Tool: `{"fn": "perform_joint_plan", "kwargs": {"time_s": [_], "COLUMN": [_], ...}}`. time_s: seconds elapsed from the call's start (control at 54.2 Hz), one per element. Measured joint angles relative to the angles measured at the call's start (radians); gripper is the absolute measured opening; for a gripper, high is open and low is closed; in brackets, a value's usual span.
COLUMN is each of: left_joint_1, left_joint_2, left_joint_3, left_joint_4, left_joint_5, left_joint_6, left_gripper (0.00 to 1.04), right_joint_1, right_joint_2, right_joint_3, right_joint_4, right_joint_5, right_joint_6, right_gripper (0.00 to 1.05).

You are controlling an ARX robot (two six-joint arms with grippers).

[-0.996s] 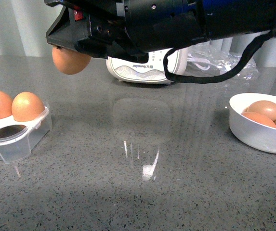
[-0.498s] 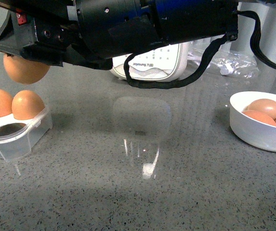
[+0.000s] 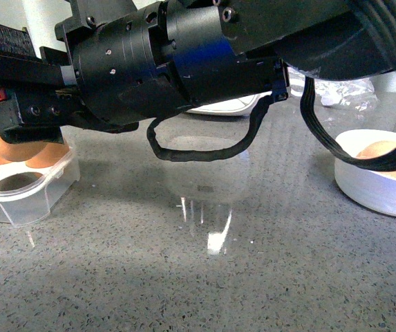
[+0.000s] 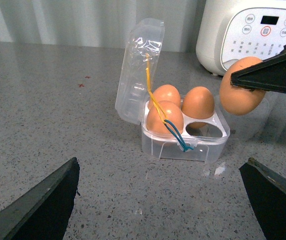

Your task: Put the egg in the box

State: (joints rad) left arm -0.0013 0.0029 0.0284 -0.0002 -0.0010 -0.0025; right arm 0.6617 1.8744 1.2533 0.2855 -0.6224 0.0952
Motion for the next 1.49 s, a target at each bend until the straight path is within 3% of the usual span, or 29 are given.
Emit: {"fn": "perform_joint_plan", "kwargs": {"time_s": [0.756, 1.162, 1.493], "left_joint_1": [0.000, 0.000, 0.000], "left_joint_2": [0.000, 0.000, 0.000], "left_joint_3": [0.000, 0.000, 0.000], "left_joint_4": [0.000, 0.000, 0.000], "left_joint_5": [0.000, 0.000, 0.000], "left_joint_6": [0.000, 0.000, 0.000], "left_gripper": [0.98, 0.98, 0.98], "right_joint_1": [0.027, 0.025, -0.016], "right_joint_2": [0.048, 0.050, 0.035], "right_joint_3": [0.053, 0.055, 0.049], "right_joint_4": [-0.026, -0.032, 0.009], "right_joint_5": [-0.008, -0.011, 0.014], "right_joint_6": [-0.014, -0.022, -0.010], "right_gripper": [0.43, 0.98, 0.98]}}
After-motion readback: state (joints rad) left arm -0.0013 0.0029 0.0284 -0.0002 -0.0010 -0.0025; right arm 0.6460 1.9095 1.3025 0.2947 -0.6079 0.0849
